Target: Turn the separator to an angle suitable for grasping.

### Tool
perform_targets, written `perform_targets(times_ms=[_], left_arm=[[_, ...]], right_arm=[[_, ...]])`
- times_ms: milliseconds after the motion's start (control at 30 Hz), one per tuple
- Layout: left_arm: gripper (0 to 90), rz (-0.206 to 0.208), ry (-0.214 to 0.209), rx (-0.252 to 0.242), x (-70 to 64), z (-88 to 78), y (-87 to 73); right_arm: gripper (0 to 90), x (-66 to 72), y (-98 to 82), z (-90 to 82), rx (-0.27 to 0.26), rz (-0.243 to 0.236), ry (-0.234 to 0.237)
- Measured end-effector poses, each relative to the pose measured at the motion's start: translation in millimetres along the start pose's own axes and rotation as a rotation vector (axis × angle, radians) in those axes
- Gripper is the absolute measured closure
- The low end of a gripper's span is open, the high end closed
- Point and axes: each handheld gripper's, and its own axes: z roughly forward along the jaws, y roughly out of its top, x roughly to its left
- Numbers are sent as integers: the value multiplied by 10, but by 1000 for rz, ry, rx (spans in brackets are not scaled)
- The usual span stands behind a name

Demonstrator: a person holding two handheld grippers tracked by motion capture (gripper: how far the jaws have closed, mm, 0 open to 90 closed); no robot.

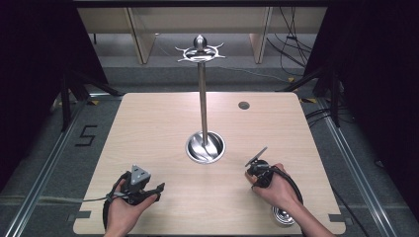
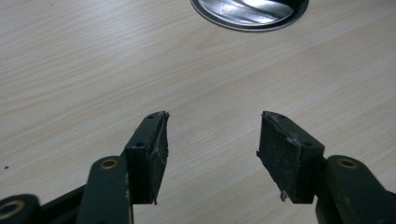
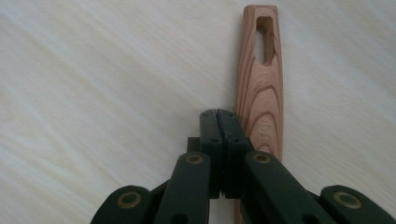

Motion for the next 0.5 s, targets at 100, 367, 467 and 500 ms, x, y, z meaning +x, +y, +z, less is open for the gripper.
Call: perform_targets(times_ms=[100, 367, 467, 500], left_arm=[[416, 3, 2, 1, -4, 4, 4], [416, -1, -1, 0, -3, 43, 21], [416, 18, -14, 23, 7, 33, 31], [416, 20, -20, 22, 6, 35, 30]], right_arm=[[900, -112, -18, -16, -3, 43, -7], [766, -214, -33, -245, -73, 98, 21], [698, -301, -58, -328, -63, 103, 11], [676, -318, -70, -337, -54, 107, 6]])
